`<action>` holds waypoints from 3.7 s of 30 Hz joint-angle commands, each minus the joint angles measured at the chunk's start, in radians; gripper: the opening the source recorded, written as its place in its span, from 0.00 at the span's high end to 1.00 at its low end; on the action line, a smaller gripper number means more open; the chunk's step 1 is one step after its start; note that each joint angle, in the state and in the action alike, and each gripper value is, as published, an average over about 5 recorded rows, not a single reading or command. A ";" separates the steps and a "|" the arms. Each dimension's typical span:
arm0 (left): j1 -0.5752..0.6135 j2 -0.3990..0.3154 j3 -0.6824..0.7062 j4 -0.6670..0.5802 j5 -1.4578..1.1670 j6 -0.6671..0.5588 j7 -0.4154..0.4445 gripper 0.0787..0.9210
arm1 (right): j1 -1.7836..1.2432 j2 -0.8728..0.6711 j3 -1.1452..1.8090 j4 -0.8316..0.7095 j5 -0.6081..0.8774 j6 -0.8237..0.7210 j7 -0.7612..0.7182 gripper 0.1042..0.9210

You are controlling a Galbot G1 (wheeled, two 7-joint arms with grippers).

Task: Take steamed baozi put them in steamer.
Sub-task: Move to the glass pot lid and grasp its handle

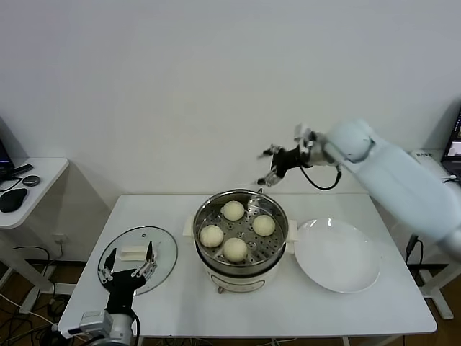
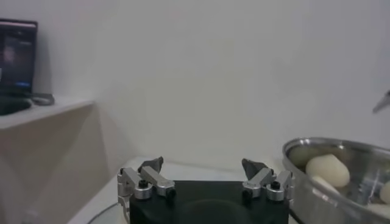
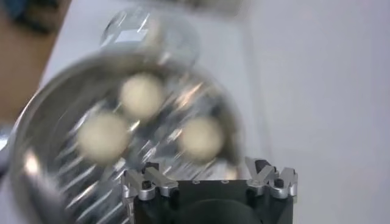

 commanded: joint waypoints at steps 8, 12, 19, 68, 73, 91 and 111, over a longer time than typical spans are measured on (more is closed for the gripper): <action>-0.104 0.060 -0.025 0.186 0.268 -0.202 -0.015 0.12 | -1.109 0.360 1.160 0.254 0.110 0.347 0.591 0.12; -0.157 0.098 -0.060 0.243 0.493 -0.211 0.026 0.12 | -1.220 0.443 1.153 0.248 0.077 0.387 0.634 0.12; -0.275 0.189 -0.063 0.442 1.370 -0.291 -0.192 0.12 | -1.248 0.481 1.120 0.243 0.029 0.411 0.641 0.12; -0.334 0.360 0.058 0.744 1.406 -0.047 -0.122 0.12 | -1.294 0.492 1.108 0.245 -0.026 0.429 0.660 0.12; -0.351 0.370 0.069 0.763 1.404 -0.046 -0.098 0.12 | -1.293 0.491 1.115 0.245 -0.026 0.429 0.661 0.12; -0.429 0.378 0.086 0.849 1.401 -0.051 -0.099 0.12 | -1.299 0.493 1.124 0.240 -0.028 0.433 0.661 0.12; -0.520 0.376 0.101 0.942 1.379 -0.076 -0.100 0.12 | -1.311 0.498 1.131 0.241 -0.031 0.437 0.661 0.12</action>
